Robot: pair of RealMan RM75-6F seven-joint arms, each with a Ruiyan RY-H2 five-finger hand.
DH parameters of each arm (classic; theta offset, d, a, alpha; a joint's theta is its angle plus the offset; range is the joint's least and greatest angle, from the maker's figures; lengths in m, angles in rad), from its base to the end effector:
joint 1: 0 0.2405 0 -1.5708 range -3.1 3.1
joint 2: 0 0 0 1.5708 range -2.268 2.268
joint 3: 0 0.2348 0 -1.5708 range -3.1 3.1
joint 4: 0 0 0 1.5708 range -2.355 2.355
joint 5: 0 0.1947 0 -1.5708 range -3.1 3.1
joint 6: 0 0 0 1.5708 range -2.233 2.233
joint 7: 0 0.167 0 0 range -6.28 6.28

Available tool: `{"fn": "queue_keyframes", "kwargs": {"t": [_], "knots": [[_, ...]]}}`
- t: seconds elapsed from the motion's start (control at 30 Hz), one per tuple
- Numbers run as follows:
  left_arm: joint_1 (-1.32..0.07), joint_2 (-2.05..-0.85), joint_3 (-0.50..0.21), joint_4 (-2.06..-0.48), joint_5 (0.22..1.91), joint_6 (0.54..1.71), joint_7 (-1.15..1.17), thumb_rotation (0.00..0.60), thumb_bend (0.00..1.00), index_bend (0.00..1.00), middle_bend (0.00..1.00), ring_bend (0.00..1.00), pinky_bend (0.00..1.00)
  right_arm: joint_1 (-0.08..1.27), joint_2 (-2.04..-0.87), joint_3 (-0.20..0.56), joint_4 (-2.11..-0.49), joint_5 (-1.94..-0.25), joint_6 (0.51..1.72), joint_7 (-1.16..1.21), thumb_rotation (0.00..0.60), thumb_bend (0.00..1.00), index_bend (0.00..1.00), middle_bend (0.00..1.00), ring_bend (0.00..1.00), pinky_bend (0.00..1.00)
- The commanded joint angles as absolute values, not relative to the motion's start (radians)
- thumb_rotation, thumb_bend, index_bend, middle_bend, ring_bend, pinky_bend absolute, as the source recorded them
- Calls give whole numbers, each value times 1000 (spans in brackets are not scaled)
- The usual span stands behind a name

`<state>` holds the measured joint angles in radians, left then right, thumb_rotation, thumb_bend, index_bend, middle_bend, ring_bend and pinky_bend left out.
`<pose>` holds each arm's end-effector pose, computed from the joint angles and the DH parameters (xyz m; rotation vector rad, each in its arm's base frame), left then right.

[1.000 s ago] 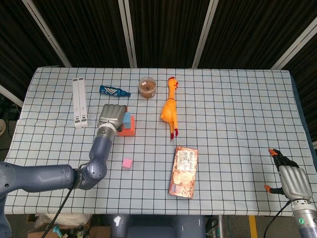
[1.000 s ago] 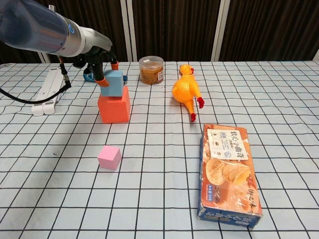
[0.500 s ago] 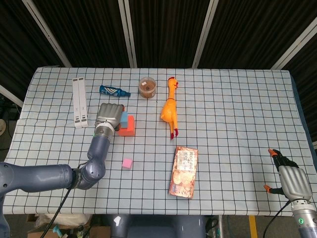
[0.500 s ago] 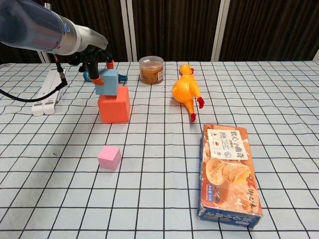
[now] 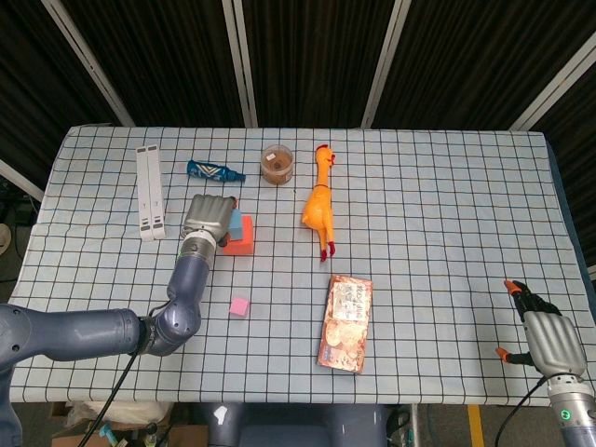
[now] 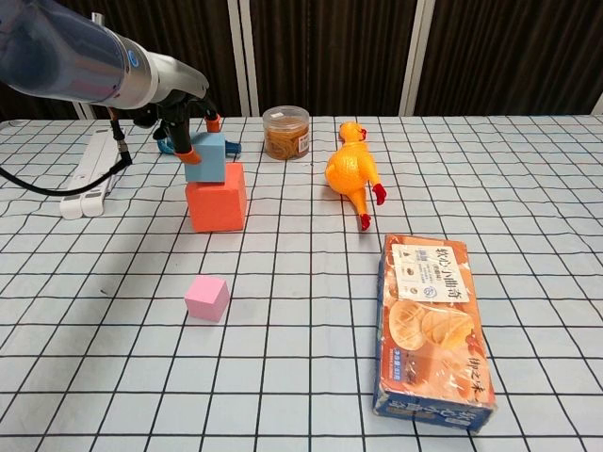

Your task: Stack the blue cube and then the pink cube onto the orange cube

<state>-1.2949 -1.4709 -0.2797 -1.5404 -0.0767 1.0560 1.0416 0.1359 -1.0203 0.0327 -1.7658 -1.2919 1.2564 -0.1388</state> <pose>-0.0503 0.4145 0.0156 -1.7143 -0.9891 -0.4157 -0.2994 -0.2032 0.1520 1.4202 -1.0878 0.6396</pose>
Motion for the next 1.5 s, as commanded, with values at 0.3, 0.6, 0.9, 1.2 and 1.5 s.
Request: {"fn": "queue_keyframes", "kwargs": {"t": [0.3, 0.6, 0.9, 1.2, 1.5], "knots": [[-1291, -1466, -282, -1545, -76, 1059, 1041, 600, 383, 239, 903, 727, 820, 137, -1020, 31, -1768, -1292, 1252, -137, 600, 128, 54, 91, 187, 244], [-1291, -1464, -285, -1548, -73, 1060, 1040, 600, 382, 227, 903, 727, 820, 139, -1018, 32, -1771, -1288, 1247, -134, 600, 129, 53, 90, 187, 244], [-1294, -1465, -284, -1559, -70, 1065, 1047, 600, 382, 213, 903, 727, 820, 141, -1016, 32, -1773, -1286, 1247, -138, 600, 129, 57, 91, 187, 244], [-1303, -1453, -283, -1587, -74, 1088, 1068, 600, 383, 192, 901, 723, 819, 143, -1016, 33, -1776, -1280, 1246, -153, 600, 129, 58, 91, 187, 244], [-1286, -1392, -263, -1668, -72, 1141, 1090, 600, 382, 199, 901, 723, 819, 143, -1013, 31, -1781, -1276, 1243, -157, 600, 129, 59, 91, 187, 244]]}}
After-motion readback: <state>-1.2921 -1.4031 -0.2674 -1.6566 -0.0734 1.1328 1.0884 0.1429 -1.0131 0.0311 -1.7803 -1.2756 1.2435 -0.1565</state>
